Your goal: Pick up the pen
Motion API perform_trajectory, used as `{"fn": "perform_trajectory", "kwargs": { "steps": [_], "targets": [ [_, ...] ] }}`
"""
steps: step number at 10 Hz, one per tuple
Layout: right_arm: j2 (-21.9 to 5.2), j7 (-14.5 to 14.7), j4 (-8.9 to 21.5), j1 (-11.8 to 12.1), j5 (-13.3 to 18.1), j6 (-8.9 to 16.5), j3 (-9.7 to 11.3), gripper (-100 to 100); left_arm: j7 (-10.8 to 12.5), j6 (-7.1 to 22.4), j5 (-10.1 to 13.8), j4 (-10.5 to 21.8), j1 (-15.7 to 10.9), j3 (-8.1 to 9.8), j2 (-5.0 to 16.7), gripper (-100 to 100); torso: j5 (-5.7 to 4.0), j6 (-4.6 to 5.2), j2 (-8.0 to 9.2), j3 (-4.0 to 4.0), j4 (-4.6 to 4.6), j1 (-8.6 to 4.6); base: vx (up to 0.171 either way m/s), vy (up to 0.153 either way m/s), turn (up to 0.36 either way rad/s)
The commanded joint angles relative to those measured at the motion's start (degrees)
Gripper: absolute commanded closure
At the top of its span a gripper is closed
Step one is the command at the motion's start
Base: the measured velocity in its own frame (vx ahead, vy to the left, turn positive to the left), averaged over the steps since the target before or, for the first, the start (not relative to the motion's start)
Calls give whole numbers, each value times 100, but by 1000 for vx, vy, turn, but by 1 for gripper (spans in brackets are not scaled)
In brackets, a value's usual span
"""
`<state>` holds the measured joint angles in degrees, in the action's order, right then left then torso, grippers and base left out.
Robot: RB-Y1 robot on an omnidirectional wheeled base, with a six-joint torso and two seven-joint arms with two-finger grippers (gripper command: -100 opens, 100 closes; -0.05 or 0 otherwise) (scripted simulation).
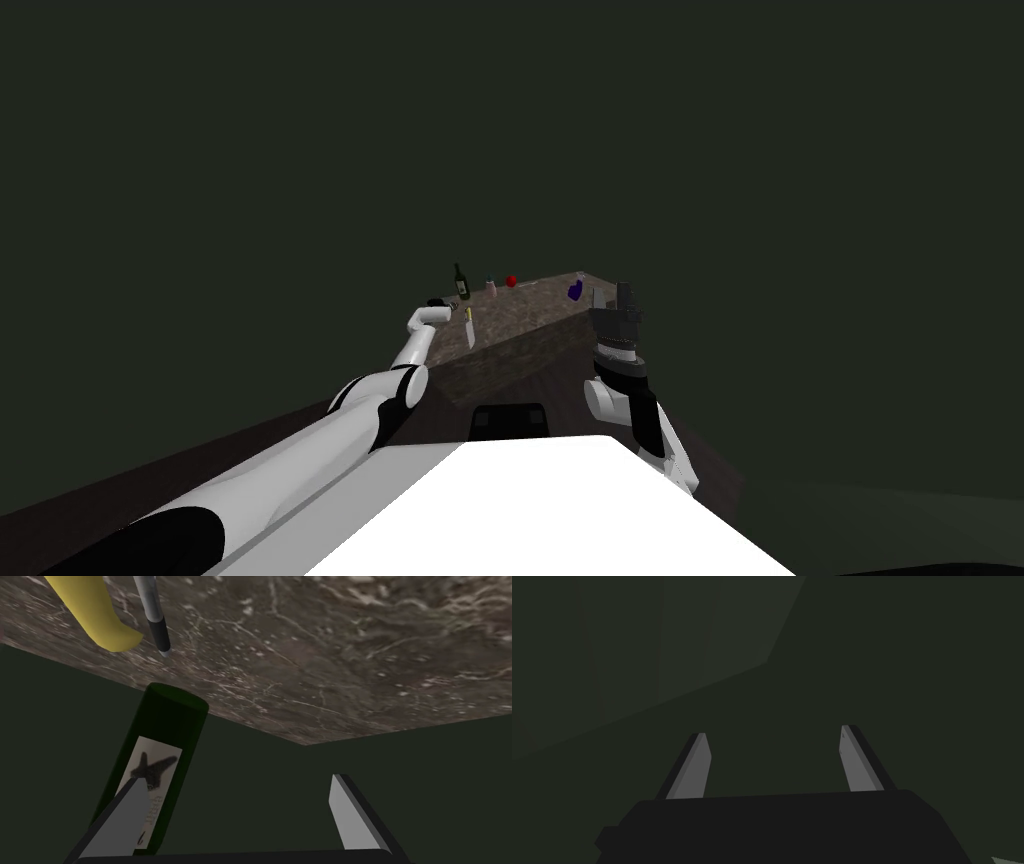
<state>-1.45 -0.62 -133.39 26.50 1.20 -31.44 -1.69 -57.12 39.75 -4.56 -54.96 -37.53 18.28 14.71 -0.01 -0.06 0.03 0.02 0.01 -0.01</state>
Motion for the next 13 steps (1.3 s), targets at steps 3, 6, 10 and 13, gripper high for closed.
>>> {"fn": "perform_trajectory", "kwargs": {
  "steps": [3,6,10,13],
  "targets": [
    [0,0,0,0,0,0,0,0,-349,364,45,553,-303,62,70,-100,0,0,-1,-1,0,1,-1,-3,-67],
    [0,0,0,0,0,0,0,0,-742,775,94,1116,-669,133,157,-100,0,-1,-3,-1,-1,1,4,-1,-86],
    [0,0,0,0,0,0,0,0,-1081,1126,140,1602,-977,192,237,-100,1,-2,-3,-2,-1,4,8,3,-54],
    [0,0,0,1,0,0,0,0,-1467,1517,197,2144,-1317,256,347,-100,1,-3,-8,-5,-2,5,22,9,-81]
  ]
}}
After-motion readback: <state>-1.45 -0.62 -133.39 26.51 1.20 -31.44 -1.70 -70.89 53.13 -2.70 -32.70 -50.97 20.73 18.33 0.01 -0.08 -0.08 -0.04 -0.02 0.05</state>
